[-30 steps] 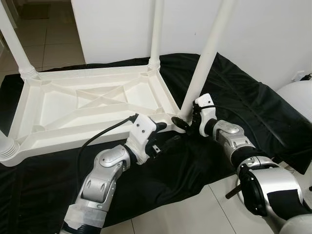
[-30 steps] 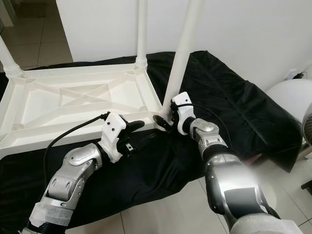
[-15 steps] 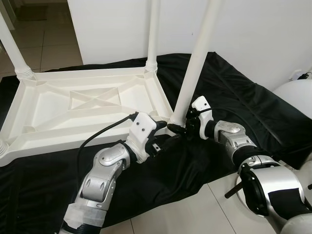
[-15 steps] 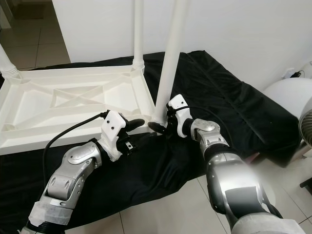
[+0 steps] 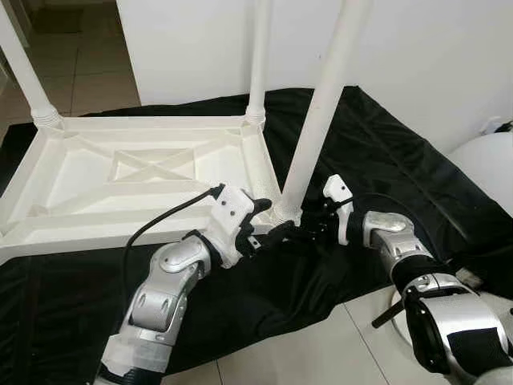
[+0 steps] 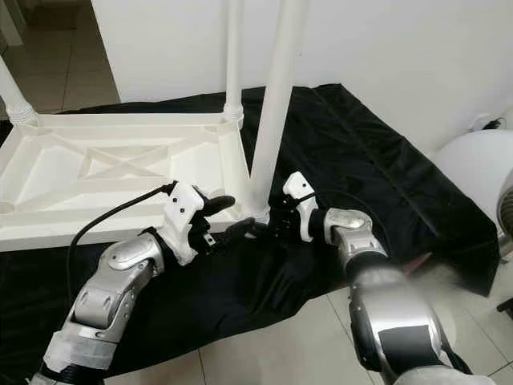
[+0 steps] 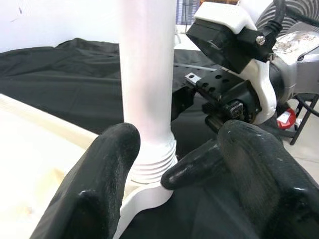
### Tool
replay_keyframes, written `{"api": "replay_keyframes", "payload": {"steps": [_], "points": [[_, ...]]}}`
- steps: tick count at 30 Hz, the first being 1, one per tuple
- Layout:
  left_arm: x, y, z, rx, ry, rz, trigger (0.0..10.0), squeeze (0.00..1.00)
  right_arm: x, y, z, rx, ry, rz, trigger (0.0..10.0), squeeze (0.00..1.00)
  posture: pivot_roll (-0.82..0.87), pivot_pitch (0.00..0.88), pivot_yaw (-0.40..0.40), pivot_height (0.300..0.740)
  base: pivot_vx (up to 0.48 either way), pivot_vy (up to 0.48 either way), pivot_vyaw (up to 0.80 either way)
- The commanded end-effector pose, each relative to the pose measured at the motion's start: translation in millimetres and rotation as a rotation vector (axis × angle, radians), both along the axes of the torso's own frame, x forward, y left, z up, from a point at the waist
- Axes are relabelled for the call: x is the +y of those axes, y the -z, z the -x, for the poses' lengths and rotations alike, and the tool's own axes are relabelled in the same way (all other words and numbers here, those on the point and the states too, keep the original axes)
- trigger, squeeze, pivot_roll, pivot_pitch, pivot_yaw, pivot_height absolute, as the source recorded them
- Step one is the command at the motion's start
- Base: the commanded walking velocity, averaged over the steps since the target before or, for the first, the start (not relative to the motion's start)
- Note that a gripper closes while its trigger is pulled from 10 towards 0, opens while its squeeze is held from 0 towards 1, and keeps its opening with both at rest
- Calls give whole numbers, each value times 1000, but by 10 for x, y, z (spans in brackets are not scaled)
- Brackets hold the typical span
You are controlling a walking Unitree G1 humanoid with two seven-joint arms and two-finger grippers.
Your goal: Building children table
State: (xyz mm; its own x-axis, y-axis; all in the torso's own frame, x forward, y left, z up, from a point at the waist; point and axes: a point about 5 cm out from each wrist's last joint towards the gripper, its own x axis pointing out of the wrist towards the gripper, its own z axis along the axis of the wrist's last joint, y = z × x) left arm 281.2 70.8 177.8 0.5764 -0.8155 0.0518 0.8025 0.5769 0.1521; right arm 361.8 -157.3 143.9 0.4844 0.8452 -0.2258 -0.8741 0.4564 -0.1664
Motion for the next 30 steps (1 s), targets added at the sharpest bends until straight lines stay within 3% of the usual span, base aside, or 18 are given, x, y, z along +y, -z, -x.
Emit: {"api": "replay_keyframes", "payload": {"steps": [1, 11, 21, 22, 24, 25, 26, 27, 28, 29, 30], "points": [[37, 16, -19, 4, -74, -3, 10000, 0, -52, 40, 17, 5, 28, -10, 10000, 0, -12, 48, -26, 740, 0, 0, 0], [118, 184, 144, 40, 51, -125, 10000, 0, 21, -65, -22, -20, 32, -93, 10000, 0, 1, 45, -31, 740, 0, 0, 0], [64, 198, 168, 48, 54, -117, 10000, 0, 193, -211, -113, -94, 56, -117, 10000, 0, 12, 42, -39, 740, 0, 0, 0], [54, 188, 163, 46, 49, -112, 10000, 0, 213, -240, -132, -105, 68, -121, 8667, 0, 16, 43, -41, 740, 0, 0, 0], [54, 188, 163, 46, 49, -112, 10000, 0, 213, -240, -132, -105, 68, -121, 8667, 0, 16, 43, -41, 740, 0, 0, 0], [49, 179, 159, 45, 42, -106, 10000, 0, 233, -265, -148, -113, 73, -123, 4235, 0, 16, 43, -41, 740, 0, 0, 0], [49, 179, 159, 45, 42, -106, 10000, 0, 233, -265, -148, -113, 73, -123, 4235, 0, 16, 43, -41, 740, 0, 0, 0], [48, 174, 160, 44, 38, -104, 10000, 0, 245, -285, -160, -116, 80, -128, 2627, 0, 18, 43, -43, 740, 0, 0, 0], [48, 173, 163, 44, 36, -103, 10000, 0, 250, -295, -166, -116, 83, -132, 2627, 0, 18, 43, -43, 740, 0, 0, 0], [50, 176, 170, 45, 33, -103, 10000, 0, 248, -297, -168, -115, 86, -135, 0, 0, 19, 42, -44, 740, 0, 0, 0], [49, 178, 177, 46, 32, -104, 10000, 0, 245, -298, -169, -115, 90, -137, 0, 0, 19, 43, -46, 740, 0, 0, 0]]}}
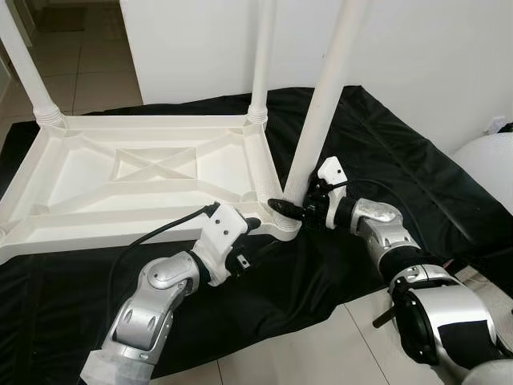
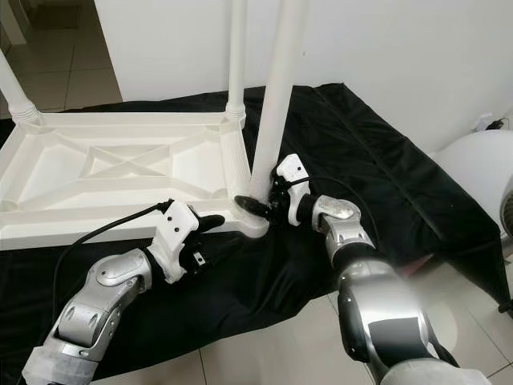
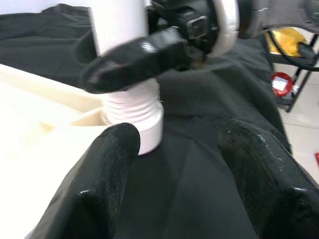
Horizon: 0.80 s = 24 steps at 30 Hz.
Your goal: Building children table
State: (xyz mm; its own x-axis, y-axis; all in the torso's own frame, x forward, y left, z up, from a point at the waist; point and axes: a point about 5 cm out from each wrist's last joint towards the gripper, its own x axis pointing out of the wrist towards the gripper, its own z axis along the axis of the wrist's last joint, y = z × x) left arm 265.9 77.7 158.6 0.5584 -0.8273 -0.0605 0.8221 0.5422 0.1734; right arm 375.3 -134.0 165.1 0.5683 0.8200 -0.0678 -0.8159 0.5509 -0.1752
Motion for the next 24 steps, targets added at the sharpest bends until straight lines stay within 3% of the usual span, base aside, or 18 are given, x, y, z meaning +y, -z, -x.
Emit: {"api": "replay_keyframes", "payload": {"steps": [1, 8, 9, 17, 22, 24], "points": [[-21, -14, 25, 0, 11, 2, 10000, 0, 12, -86, -34, -25, 6, -4, 0, 0, 19, 43, -46, 740, 0, 0, 0], [-17, -9, 21, 5, 5, 3, 10000, 0, -4, -48, -25, -9, 13, -7, 0, 0, 15, 43, -46, 740, 0, 0, 0], [-15, -9, 19, 5, 4, 5, 10000, 0, -16, -26, -21, 6, 25, -20, 10000, 0, 16, 40, -51, 740, 0, 0, 0], [-12, -4, 31, 8, 3, 5, 10000, 0, -39, 4, -29, 18, 87, -52, 10000, 0, 15, 38, -55, 740, 0, 0, 0], [13, 7, 30, 11, -4, -2, 10000, 0, 20, 23, -81, 28, 291, -120, 10000, 0, 16, 36, -60, 740, 0, 0, 0], [13, 7, 30, 11, -4, -2, 10000, 0, 20, 23, -81, 28, 291, -120, 10000, 0, 16, 36, -60, 740, 0, 0, 0]]}}
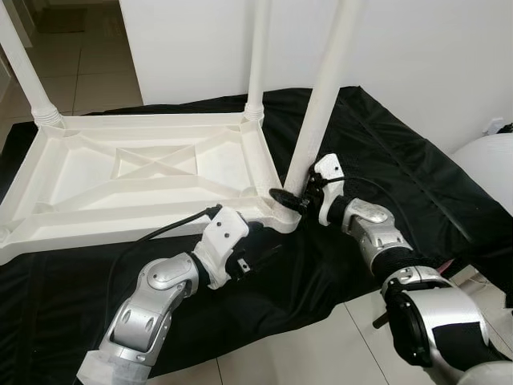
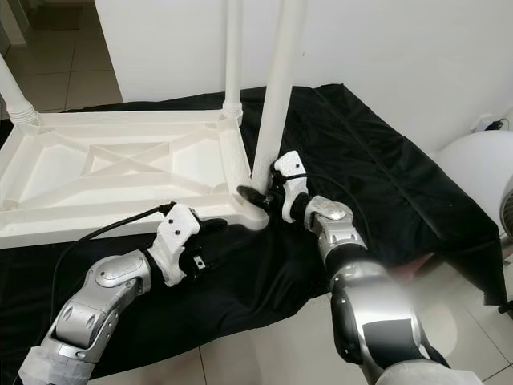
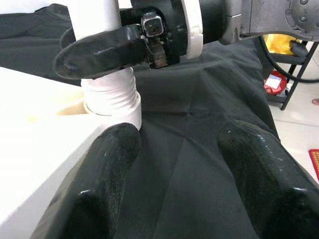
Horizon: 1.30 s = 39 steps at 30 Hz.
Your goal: Building children table
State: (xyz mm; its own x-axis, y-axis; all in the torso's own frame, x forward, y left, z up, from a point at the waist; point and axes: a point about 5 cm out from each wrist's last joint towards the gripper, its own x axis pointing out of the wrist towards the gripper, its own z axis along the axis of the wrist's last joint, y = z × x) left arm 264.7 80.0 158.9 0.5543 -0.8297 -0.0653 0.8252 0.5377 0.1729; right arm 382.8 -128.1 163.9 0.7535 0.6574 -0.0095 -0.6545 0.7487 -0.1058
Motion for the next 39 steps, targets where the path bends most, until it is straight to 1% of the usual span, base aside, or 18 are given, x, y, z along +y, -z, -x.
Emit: {"api": "replay_keyframes", "payload": {"steps": [1, 3, 6, 7, 8, 10, 13, 16, 21, 22, 23, 31, 32, 33, 35, 37, 38, 39], "points": [[9, 5, 5, 6, -14, 0, 10000, 0, -10, 12, -1, 9, 69, -46, 10000, 0, 14, 35, -60, 740, 0, 0, 0], [33, 3, -4, 5, -20, -3, 10000, 0, 30, 16, 15, 2, 93, -58, 10000, 0, 12, 33, -62, 740, 0, 0, 0], [88, -2, -25, 1, -34, -12, 10000, 0, 122, 57, 66, 25, 240, -130, 10000, 0, 14, 30, -65, 740, 0, 0, 0], [88, -2, -25, 1, -34, -12, 10000, 0, 122, 57, 66, 25, 240, -130, 10000, 0, 14, 30, -65, 740, 0, 0, 0], [96, -4, -29, 1, -36, -12, 10000, 0, 140, 74, 83, 41, 278, -156, 10000, 0, 14, 30, -65, 740, 0, 0, 0], [111, -4, -36, 1, -39, -12, 10000, 0, 168, 98, 126, 27, 366, -158, 10000, 0, 11, 27, -65, 740, 0, 0, 0], [115, -2, -36, 1, -40, -12, 10000, 0, 176, 98, 146, 17, 400, -150, 10000, 0, 9, 26, -65, 740, 0, 0, 0], [105, -4, -51, -1, -41, -11, 10000, 0, 332, 192, 312, 59, 626, -203, 10000, 0, 4, 21, -72, 740, 0, 0, 0], [96, -4, -54, -1, -40, -9, 10000, 0, 392, 188, 384, 77, 714, -234, 10000, 0, 4, 19, -72, 740, 0, 0, 0], [93, 1, -49, 0, -38, -8, 10000, 0, 463, 136, 441, 69, 725, -254, 10000, 0, 2, 16, -69, 740, 0, 0, 0], [94, 4, -48, 1, -38, -7, 10000, 0, 480, 116, 459, 65, 723, -252, 10000, 0, 2, 16, -69, 740, 0, 0, 0], [101, 3, -55, -1, -37, -11, 10000, 0, 411, 108, 472, 61, 747, -233, 10000, 0, 0, 15, -69, 740, 0, 0, 0], [107, 0, -61, 0, -40, -10, 10000, 0, 411, 88, 497, 57, 735, -255, 10000, 137, 2, 13, -72, 740, 0, 0, 0], [112, -2, -66, -2, -42, -11, 10000, 0, 430, 61, 520, 53, 697, -285, 10000, 1000, 2, 13, -72, 740, 0, 0, 0], [113, -4, -64, -2, -44, -10, 10000, 0, 421, 15, 534, 23, 672, -300, 10000, 1000, 4, 17, -74, 740, 0, 0, 0], [104, -4, -56, -2, -44, -8, 10000, 0, 386, -67, 534, -38, 595, -298, 10000, 1000, 6, 19, -75, 740, 0, 0, 0], [93, -4, -48, -1, -41, -5, 10000, 0, 321, -85, 513, -56, 578, -288, 10000, 1000, 6, 19, -75, 740, 0, 0, 0], [93, -4, -48, -1, -41, -5, 10000, 0, 321, -85, 513, -56, 578, -288, 10000, 1000, 6, 19, -75, 740, 0, 0, 0]]}}
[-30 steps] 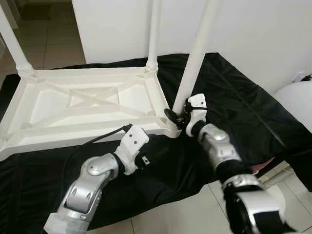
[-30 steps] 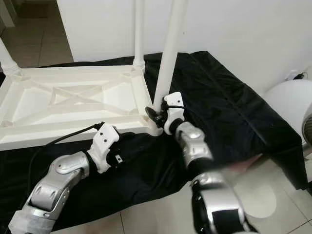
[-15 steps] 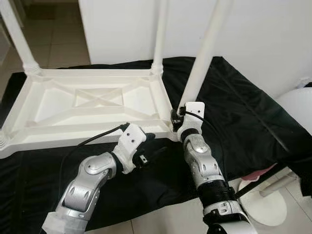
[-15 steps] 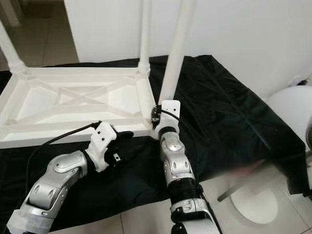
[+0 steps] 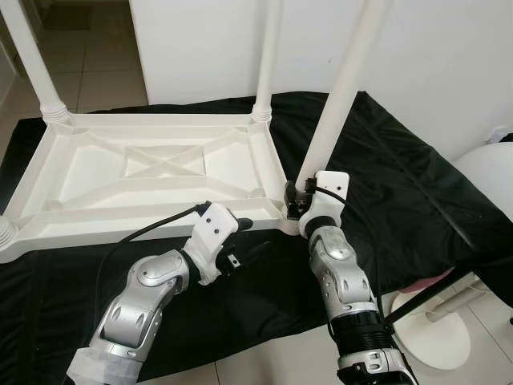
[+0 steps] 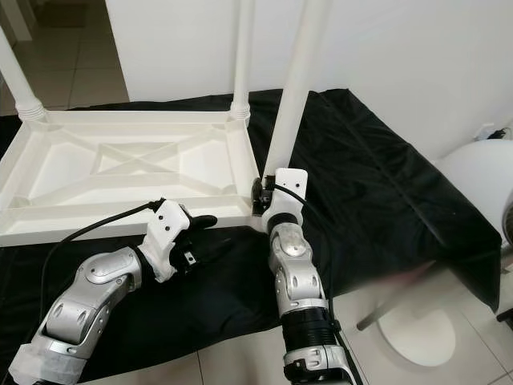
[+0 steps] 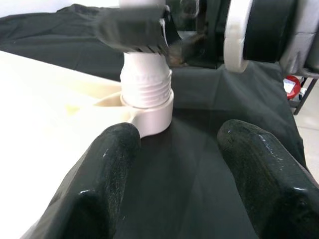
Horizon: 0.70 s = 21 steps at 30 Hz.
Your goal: Building children table
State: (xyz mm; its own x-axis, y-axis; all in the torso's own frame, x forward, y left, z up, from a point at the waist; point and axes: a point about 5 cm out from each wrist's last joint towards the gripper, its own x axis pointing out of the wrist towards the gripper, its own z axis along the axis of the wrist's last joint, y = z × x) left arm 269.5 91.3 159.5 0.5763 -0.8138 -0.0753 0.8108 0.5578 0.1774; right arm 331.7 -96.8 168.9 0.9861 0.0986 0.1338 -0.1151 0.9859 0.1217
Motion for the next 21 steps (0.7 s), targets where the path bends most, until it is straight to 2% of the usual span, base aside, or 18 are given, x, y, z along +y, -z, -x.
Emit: {"api": "replay_keyframes", "payload": {"steps": [1, 2, 3, 4, 6, 10, 14, 16, 17, 19, 21], "points": [[-27, 3, 5, -2, -13, 7, 10000, 0, -37, -42, -13, -28, -27, -4, 10000, 1000, 6, 19, -75, 740, 0, 0, 0], [-27, 3, 5, -2, -13, 7, 10000, 0, -37, -42, -13, -28, -27, -4, 10000, 1000, 6, 19, -75, 740, 0, 0, 0], [-36, 4, 11, 0, -10, 10, 10000, 0, -64, -51, -26, -24, -59, -8, 10000, 231, 7, 20, -74, 740, 0, 0, 0], [-46, 11, 24, 2, -6, 10, 10000, 0, -86, -57, -35, -19, -120, -1, 10000, 0, 7, 20, -74, 740, 0, 0, 0], [-62, 17, 40, 5, 3, 10, 10000, 0, -136, -79, -43, -31, -205, 36, 10000, 0, 4, 24, -69, 740, 0, 0, 0], [-68, 14, 39, 5, 5, 9, 10000, 0, -184, -51, -67, -6, -247, 43, 10000, 0, 7, 29, -69, 740, 0, 0, 0], [-76, 3, 34, 6, 7, 14, 10000, 0, -275, -27, -121, -15, -306, 101, 10000, 0, 2, 35, -63, 740, 0, 0, 0], [-90, 0, 31, 9, 8, 19, 10000, 0, -310, -6, -167, -27, -432, 183, 10000, 0, -3, 40, -54, 740, 0, 0, 0], [-90, 0, 31, 9, 8, 19, 10000, 0, -310, -6, -167, -27, -432, 183, 10000, 0, -3, 40, -54, 740, 0, 0, 0], [-111, -2, 32, 11, 15, 22, 10000, 0, -313, 14, -202, -19, -512, 220, 10000, 0, -3, 40, -53, 740, 0, 0, 0], [-122, -4, 32, 10, 17, 22, 10000, 0, -322, 25, -234, -7, -523, 225, 10000, 0, 0, 39, -53, 740, 0, 0, 0]]}}
